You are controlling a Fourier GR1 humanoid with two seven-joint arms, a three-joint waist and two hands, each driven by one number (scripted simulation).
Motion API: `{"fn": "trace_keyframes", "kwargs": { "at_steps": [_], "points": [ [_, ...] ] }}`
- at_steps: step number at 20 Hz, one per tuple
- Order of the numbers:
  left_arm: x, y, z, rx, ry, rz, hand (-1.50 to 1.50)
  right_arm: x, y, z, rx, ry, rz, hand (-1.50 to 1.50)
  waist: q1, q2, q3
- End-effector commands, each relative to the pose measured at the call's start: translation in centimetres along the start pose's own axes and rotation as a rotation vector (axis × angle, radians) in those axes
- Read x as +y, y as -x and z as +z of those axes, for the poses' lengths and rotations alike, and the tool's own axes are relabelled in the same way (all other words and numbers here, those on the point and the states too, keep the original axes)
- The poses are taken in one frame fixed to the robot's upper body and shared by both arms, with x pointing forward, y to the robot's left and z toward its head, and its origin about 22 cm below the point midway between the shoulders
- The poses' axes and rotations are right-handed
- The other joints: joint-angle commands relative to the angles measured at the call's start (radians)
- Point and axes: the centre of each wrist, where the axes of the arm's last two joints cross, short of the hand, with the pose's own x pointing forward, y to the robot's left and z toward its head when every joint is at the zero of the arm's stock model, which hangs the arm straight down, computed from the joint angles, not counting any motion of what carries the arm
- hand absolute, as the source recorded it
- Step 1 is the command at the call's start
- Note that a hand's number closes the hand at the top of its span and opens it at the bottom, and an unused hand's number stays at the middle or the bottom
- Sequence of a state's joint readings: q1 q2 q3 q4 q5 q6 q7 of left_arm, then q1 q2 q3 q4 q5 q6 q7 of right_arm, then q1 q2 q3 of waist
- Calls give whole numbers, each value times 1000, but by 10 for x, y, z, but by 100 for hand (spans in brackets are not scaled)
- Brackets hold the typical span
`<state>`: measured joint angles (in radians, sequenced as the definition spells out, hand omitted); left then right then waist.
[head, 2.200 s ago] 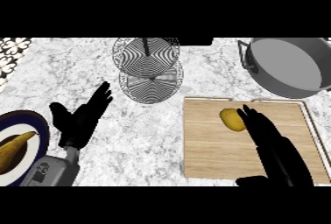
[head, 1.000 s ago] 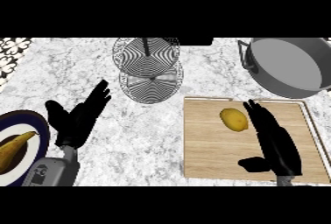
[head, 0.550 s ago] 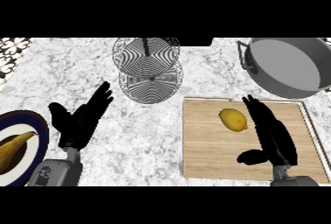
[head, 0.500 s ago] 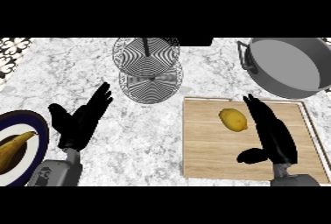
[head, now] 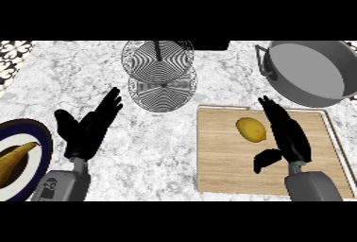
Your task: Pick the lemon from the tray and place it in the tiered basket
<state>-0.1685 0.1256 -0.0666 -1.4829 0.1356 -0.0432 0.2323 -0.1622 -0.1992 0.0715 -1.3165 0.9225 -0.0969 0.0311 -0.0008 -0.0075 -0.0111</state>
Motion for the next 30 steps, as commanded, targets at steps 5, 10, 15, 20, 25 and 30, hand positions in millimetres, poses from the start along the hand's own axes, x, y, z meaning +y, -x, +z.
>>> {"fn": "trace_keyframes", "kwargs": {
  "at_steps": [5,10,15,20,25,30],
  "points": [
    [0,3,-3,-4,11,2,0,49,-11,-15,-63,-89,4,150,12,11,12],
    [9,16,-3,7,-4,14,0,38,-9,-14,-156,-51,9,150,3,9,11],
    [-3,10,-3,1,-7,-9,0,40,-20,-6,-190,-17,12,150,-3,7,11],
    [-12,-8,2,2,20,12,0,26,-32,-21,-136,1,-28,150,5,6,11],
    [-9,3,2,1,-2,-8,0,30,-43,-10,78,-198,177,150,-2,3,9],
    [-1,-9,6,8,-19,6,0,-8,-88,6,73,-139,33,150,-9,1,10]
  ]
}}
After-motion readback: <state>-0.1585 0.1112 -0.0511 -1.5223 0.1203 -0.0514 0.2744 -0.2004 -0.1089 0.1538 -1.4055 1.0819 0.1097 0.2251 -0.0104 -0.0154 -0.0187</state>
